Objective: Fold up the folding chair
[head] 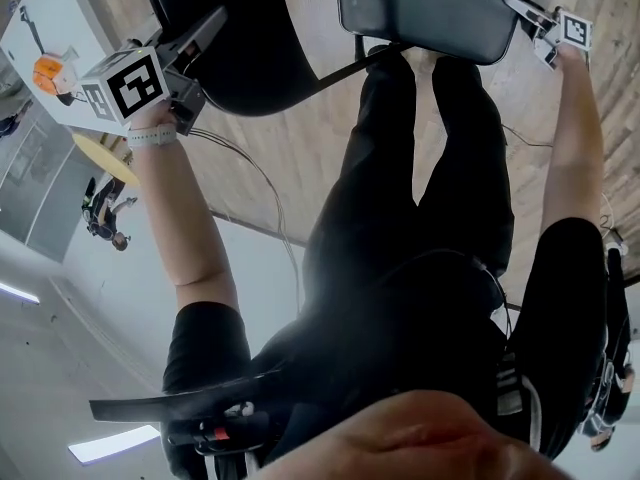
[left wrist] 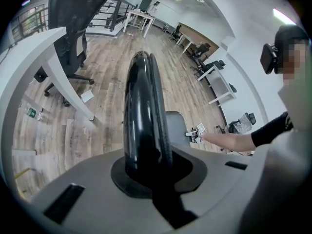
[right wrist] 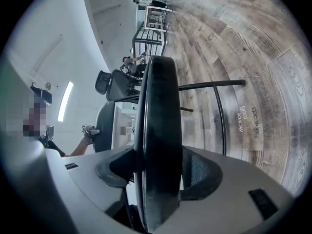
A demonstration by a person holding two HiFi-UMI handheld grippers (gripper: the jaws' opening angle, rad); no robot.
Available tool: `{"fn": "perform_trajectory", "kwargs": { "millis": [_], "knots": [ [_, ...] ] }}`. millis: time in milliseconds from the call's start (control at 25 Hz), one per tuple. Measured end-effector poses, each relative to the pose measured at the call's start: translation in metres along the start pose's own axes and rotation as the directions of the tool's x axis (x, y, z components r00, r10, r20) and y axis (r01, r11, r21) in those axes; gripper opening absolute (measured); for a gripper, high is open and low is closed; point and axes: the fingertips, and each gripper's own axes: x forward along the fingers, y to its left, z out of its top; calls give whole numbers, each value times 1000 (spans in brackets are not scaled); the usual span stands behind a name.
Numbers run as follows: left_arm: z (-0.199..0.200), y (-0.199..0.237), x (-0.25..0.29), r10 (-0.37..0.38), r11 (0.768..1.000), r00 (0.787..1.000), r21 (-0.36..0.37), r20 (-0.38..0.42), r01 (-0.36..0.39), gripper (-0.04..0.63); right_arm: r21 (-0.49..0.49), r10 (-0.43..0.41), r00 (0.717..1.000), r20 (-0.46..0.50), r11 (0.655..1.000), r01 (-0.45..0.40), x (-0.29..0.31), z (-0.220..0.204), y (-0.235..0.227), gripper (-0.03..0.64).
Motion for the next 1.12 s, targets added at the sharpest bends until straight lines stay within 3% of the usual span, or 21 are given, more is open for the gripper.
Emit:
{"fn": "perform_trajectory", "kwargs": {
  "millis": [280,480,640,840,1000,1120],
  "knots": [
    [0,2,0,15,1000,1000,14,-4,-15,51,-66,3,1000,-28,998,-5,3,2,0,262],
    [-3,1,0,16,1000,1000,-13,-20,-17,48,-8,31,1000,1,999,-31,5,1,12,262],
    [-1,4,-2,22,1000,999,-17,-26,-23,47,-148,73,996,-46,986,-79,9,6,27,258],
    [4,13,-23,29,999,999,-22,-26,-29,46,-130,92,994,-67,987,-100,20,0,71,242],
    [4,11,-18,47,999,999,1,-24,-47,48,-195,186,975,-119,959,-206,24,-4,99,205],
    [4,30,-70,65,998,998,16,-14,-65,48,-203,263,949,-175,933,-296,67,-22,173,173]
  ]
}}
